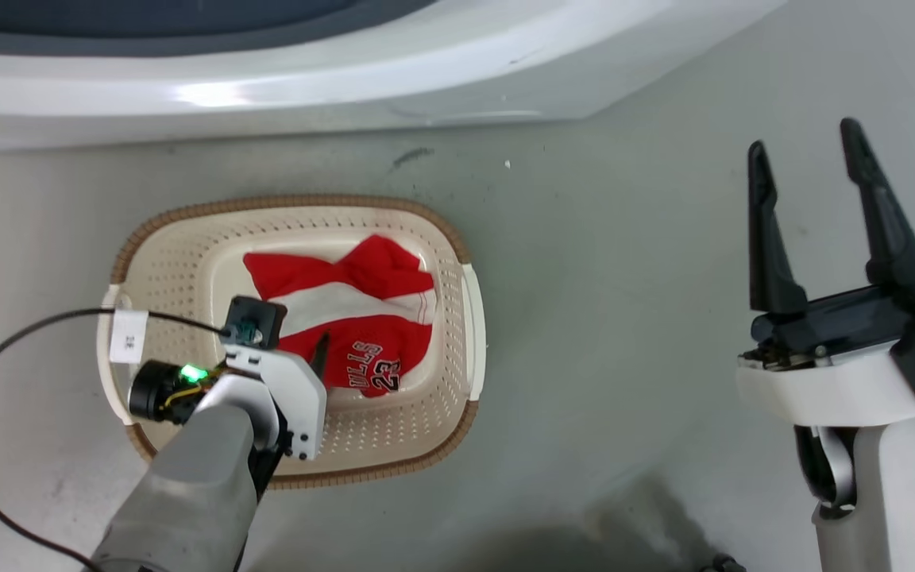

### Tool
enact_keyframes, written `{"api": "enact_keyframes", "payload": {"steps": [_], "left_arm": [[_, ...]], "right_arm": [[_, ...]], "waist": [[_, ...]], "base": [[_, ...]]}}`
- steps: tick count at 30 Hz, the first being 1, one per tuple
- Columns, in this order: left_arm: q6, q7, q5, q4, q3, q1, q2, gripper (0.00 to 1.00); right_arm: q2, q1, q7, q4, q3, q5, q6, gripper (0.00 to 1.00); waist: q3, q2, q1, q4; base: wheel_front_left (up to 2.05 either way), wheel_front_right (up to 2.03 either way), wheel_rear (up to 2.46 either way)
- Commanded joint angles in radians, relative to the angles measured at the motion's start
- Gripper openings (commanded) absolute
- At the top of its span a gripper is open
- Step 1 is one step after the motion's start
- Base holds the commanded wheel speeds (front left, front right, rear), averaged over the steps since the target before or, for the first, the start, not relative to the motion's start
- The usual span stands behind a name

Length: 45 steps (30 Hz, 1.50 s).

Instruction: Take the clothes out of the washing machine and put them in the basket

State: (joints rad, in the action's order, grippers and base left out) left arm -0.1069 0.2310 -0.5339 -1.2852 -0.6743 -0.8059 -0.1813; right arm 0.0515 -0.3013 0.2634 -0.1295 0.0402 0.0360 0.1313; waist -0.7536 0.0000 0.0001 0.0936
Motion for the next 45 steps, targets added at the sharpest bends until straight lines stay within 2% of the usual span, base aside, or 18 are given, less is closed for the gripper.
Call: {"api": "enact_keyframes", "payload": {"steps": [1, 6, 11, 18, 26, 35, 40, 45], "left_arm": [[0.002, 0.013, -0.004, -0.001, -0.006, 0.027, 0.004, 1.0], [0.016, 0.033, -0.001, 0.024, 0.001, 0.082, 0.013, 1.0], [0.068, 0.034, 0.032, 0.186, 0.042, 0.171, -0.02, 1.0], [0.127, 0.034, 0.102, 0.432, 0.163, 0.323, -0.047, 1.0], [0.162, 0.035, 0.191, 0.676, 0.341, 0.463, -0.028, 1.0], [0.167, 0.035, 0.311, 0.931, 0.516, 0.547, 0.013, 1.0], [0.155, 0.035, 0.337, 0.986, 0.585, 0.528, 0.04, 1.0], [0.135, 0.035, 0.362, 0.982, 0.643, 0.456, 0.057, 1.0]], "right_arm": [[-0.002, 0.021, 0.002, 0.008, 0.004, -0.001, -0.001, 1.0], [-0.002, 0.06, 0.002, 0.031, 0.012, 0.002, -0.001, 1.0], [-0.002, 0.106, 0.002, 0.052, 0.015, 0.002, -0.001, 1.0], [-0.002, 0.167, 0.002, 0.074, 0.015, 0.003, -0.001, 1.0], [-0.002, 0.227, 0.002, 0.089, 0.013, 0.004, -0.001, 1.0], [-0.002, 0.246, 0.002, 0.094, 0.022, -0.008, -0.001, 1.0], [-0.002, 0.237, 0.002, 0.09, 0.028, -0.011, -0.001, 1.0], [-0.002, 0.212, 0.002, 0.083, 0.034, -0.012, -0.001, 1.0]], "waist": [[0.065, 0.0, -0.0001, -0.006], [0.163, 0.0, -0.0001, -0.017], [0.26, 0.0, -0.0001, -0.027], [0.38, 0.0, -0.0001, -0.042], [0.476, 0.0, -0.0001, -0.058], [0.515, 0.0, -0.0001, -0.056], [0.511, 0.0, -0.0001, -0.045], [0.479, 0.0, -0.0001, -0.021]], "base": [[0.0, 0.0, 0.0], [0.0, 0.0, 0.0], [0.0, 0.0, 0.0], [0.0, 0.0, 0.0], [0.0, 0.0, 0.0], [0.0, 0.0, 0.0], [0.0, 0.0, 0.0], [0.0, 0.0, 0.0]]}}
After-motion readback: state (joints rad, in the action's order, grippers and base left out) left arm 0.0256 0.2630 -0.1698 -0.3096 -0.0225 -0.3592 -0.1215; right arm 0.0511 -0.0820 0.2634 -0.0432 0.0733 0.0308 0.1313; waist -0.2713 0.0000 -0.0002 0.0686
